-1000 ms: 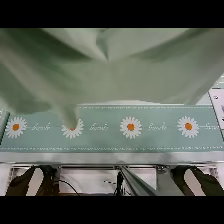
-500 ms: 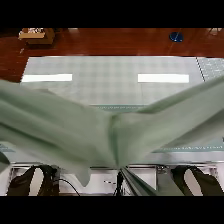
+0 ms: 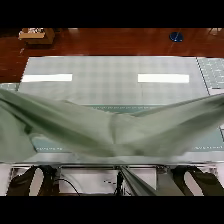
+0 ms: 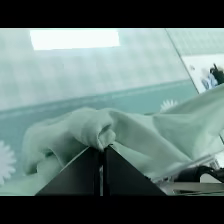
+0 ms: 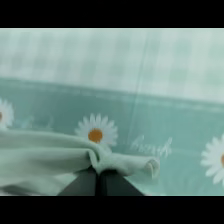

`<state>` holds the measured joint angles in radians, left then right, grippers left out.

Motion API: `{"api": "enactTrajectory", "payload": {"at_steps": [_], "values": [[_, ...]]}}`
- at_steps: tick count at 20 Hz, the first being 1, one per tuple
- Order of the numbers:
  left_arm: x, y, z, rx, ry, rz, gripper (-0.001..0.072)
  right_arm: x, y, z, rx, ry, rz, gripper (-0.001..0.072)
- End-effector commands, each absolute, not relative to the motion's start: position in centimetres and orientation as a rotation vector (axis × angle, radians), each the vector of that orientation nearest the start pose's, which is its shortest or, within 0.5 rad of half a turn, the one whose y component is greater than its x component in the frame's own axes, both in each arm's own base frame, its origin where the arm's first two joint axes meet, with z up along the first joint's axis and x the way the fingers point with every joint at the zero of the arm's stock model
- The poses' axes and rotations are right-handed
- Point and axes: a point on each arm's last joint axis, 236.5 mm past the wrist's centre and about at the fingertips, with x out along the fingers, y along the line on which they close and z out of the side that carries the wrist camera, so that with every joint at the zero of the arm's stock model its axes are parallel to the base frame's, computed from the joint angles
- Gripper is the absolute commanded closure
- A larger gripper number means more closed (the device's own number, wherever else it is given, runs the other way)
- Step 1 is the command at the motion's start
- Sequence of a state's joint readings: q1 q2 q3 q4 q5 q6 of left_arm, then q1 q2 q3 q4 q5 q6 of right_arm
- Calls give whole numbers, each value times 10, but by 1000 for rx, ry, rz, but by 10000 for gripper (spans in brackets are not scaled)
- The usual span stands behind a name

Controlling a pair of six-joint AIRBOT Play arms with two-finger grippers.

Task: Fold the shirts.

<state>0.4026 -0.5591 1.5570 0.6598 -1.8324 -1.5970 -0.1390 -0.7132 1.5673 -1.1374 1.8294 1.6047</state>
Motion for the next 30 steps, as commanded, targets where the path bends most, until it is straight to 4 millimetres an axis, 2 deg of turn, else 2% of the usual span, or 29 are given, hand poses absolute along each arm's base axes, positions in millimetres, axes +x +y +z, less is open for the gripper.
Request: {"api": "enactTrajectory", "payload": {"at_steps": [1,3,5,7,9,13,16,18,21,23,24,25,26,27,28,29,30], "values": [[178,-122,268,-378,882,-600,688,235,68,209,200,1117,288,668],[214,-111,240,-439,899,-603,688,283,73,195,176,1082,313,668],[252,-100,221,-470,892,-600,687,327,78,175,174,1067,324,668],[287,-101,205,-467,891,-636,687,363,77,150,196,1073,312,668],[319,-113,187,-441,882,-678,687,393,75,131,208,1058,291,667],[384,-139,135,-403,871,-689,686,441,67,102,231,1005,240,667],[427,-140,103,-400,836,-613,686,469,60,85,239,960,205,667],[449,-135,85,-414,822,-553,686,484,56,72,242,946,185,666],[461,-131,55,-458,866,-507,686,488,56,42,257,1006,174,666],[457,-135,34,-498,937,-508,681,487,57,27,262,1045,174,666],[451,-139,27,-504,974,-528,620,485,58,26,264,1053,177,661],[445,-139,25,-510,1000,-545,419,483,57,28,261,1056,178,572],[442,-136,27,-517,1013,-554,275,479,56,34,242,1058,190,427],[437,-130,33,-526,1029,-571,216,472,52,42,195,1060,211,288],[430,-121,42,-547,1056,-593,216,462,45,52,136,1069,225,241],[422,-109,51,-583,1089,-606,220,450,29,63,66,1086,209,241],[408,-91,61,-631,1140,-610,278,435,6,73,-10,1113,159,243]]}}
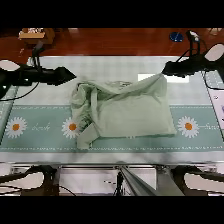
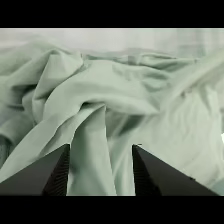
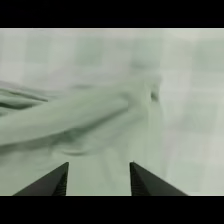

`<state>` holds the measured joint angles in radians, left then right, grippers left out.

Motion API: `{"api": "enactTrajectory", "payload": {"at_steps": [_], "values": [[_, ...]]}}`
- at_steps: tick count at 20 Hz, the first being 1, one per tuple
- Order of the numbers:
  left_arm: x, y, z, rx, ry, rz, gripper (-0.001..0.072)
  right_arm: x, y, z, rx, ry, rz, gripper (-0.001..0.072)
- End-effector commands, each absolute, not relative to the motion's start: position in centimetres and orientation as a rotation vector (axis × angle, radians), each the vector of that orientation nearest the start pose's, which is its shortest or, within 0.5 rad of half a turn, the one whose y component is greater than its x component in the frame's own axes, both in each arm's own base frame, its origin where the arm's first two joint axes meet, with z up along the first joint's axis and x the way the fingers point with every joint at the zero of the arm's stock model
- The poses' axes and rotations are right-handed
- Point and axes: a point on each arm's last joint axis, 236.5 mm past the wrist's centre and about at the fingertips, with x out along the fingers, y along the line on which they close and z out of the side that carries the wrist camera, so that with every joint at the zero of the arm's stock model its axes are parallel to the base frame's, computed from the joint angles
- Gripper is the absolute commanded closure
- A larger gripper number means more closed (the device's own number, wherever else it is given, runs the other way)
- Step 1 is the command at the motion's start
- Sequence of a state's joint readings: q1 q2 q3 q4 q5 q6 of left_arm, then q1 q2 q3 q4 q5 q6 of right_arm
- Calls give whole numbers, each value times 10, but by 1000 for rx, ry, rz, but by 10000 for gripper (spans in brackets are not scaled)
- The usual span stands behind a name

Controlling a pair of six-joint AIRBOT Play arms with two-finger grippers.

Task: Fold the shirts.

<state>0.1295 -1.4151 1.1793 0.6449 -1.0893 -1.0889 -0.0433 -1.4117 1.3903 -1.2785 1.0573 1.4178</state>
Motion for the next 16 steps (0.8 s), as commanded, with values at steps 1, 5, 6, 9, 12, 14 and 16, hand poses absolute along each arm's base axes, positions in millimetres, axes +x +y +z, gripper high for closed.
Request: {"api": "enactTrajectory", "payload": {"at_steps": [1,5,6,9,12,14,16], "values": [[397,-71,67,-656,1168,-588,372,418,-22,81,-89,1144,87,244],[336,-4,55,-691,1234,-394,371,359,-97,89,-29,1252,-164,285],[316,-5,42,-718,1254,-384,371,345,-101,74,22,1295,-170,283],[264,-37,-9,-853,1386,-413,303,311,-83,16,247,1416,-83,208],[240,-65,-44,-957,1449,-421,138,292,-50,-13,387,1475,34,211],[234,-75,-57,-957,1470,-412,138,291,-43,-18,406,1472,61,212],[237,-82,-67,-912,1470,-397,138,296,-44,-18,404,1451,54,212]]}}
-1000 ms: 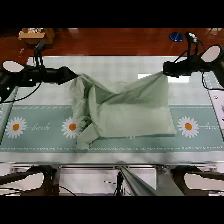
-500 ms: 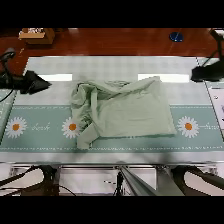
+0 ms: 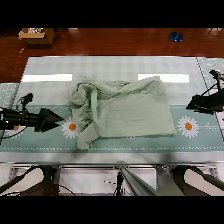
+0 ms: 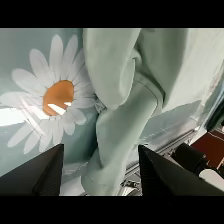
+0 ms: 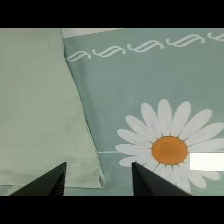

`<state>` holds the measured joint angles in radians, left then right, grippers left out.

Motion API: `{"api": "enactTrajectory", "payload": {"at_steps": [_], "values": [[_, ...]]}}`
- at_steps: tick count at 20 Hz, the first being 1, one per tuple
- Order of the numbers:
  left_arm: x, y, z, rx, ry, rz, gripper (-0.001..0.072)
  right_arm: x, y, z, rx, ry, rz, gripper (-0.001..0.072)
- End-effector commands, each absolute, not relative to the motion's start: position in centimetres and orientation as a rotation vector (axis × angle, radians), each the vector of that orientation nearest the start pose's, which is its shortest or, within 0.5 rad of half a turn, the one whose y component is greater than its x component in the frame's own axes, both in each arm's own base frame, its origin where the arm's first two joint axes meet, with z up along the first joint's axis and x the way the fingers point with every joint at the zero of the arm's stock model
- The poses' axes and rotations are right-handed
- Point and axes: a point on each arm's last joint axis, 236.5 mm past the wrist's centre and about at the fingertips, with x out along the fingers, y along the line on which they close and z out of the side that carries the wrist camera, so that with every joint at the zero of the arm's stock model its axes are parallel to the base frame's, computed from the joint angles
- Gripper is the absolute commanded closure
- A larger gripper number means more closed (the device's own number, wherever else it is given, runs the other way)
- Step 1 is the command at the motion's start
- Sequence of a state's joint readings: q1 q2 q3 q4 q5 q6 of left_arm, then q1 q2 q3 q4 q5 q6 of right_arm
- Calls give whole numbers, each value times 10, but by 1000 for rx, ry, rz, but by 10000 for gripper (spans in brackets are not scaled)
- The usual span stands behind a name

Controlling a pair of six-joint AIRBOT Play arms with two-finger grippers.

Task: Fold the shirts.

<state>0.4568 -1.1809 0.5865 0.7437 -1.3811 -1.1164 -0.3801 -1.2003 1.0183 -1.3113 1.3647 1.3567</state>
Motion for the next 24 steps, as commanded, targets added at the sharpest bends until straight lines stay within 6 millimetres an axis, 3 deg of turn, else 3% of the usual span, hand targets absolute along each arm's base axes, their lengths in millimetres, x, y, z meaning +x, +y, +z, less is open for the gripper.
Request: {"api": "enactTrajectory", "payload": {"at_steps": [1,6,11,14,17,18,20,22,24], "values": [[241,-85,-72,-884,1463,-391,138,297,-45,-18,404,1445,52,213],[250,-111,-91,-805,1479,-402,139,296,-45,-18,391,1451,63,213],[279,-118,-96,-905,1392,-346,139,293,-45,-18,385,1464,68,214],[274,-128,-103,-908,1430,-357,139,293,-45,-18,385,1464,68,214],[266,-150,-108,-908,1477,-400,140,292,-44,-18,386,1468,69,214],[263,-156,-111,-900,1489,-408,165,292,-44,-18,386,1469,69,213],[259,-161,-114,-887,1507,-420,558,288,-44,-18,386,1482,72,213],[257,-161,-112,-880,1508,-443,685,285,-47,-18,385,1492,73,211],[255,-161,-110,-892,1516,-453,686,274,-64,-20,442,1505,27,207]]}}
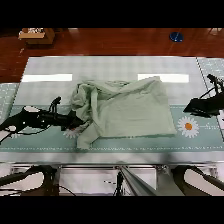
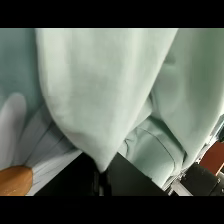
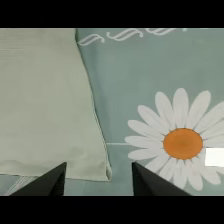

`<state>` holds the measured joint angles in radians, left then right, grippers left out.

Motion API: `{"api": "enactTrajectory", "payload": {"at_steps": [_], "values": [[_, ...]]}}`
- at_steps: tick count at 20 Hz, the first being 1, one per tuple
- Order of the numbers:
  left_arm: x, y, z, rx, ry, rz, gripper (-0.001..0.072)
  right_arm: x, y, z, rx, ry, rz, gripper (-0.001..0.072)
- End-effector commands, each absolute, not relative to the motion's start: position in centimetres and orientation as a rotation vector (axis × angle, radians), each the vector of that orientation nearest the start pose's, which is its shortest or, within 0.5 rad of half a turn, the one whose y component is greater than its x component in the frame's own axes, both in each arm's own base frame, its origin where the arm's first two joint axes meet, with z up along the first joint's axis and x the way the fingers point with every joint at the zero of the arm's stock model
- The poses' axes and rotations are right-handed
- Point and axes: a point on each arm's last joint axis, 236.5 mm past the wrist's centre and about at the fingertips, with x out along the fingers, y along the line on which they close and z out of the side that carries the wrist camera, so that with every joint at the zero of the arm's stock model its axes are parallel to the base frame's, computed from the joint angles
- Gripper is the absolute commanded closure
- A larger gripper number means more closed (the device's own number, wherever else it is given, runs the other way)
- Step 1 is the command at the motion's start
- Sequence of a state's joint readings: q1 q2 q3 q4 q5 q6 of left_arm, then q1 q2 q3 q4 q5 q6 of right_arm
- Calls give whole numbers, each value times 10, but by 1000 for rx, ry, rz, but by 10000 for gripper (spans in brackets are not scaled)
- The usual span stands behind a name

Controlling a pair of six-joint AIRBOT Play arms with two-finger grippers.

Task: Fold the shirts.

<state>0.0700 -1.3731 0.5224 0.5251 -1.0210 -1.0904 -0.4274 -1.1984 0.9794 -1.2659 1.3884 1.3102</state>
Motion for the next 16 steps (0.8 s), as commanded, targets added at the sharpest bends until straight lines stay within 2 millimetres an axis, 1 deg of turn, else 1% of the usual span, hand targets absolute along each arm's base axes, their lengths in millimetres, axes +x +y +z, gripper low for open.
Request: {"api": "enactTrajectory", "payload": {"at_steps": [1,2,3,5,8,10,13,16], "values": [[254,-162,-108,-883,1514,-474,685,266,-70,-22,502,1512,9,164],[253,-162,-107,-884,1516,-483,685,260,-73,-25,579,1510,-4,165],[252,-162,-106,-885,1518,-490,685,255,-71,-29,673,1495,-2,164],[250,-162,-104,-883,1520,-507,685,247,-61,-38,795,1475,29,163],[250,-163,-104,-884,1521,-509,685,233,-45,-62,847,1500,37,163],[250,-163,-104,-884,1521,-509,686,230,-34,-76,906,1486,32,164],[250,-163,-103,-881,1519,-512,685,225,-26,-94,952,1472,-3,164],[249,-164,-102,-880,1521,-522,686,217,-21,-107,969,1482,-26,168]]}}
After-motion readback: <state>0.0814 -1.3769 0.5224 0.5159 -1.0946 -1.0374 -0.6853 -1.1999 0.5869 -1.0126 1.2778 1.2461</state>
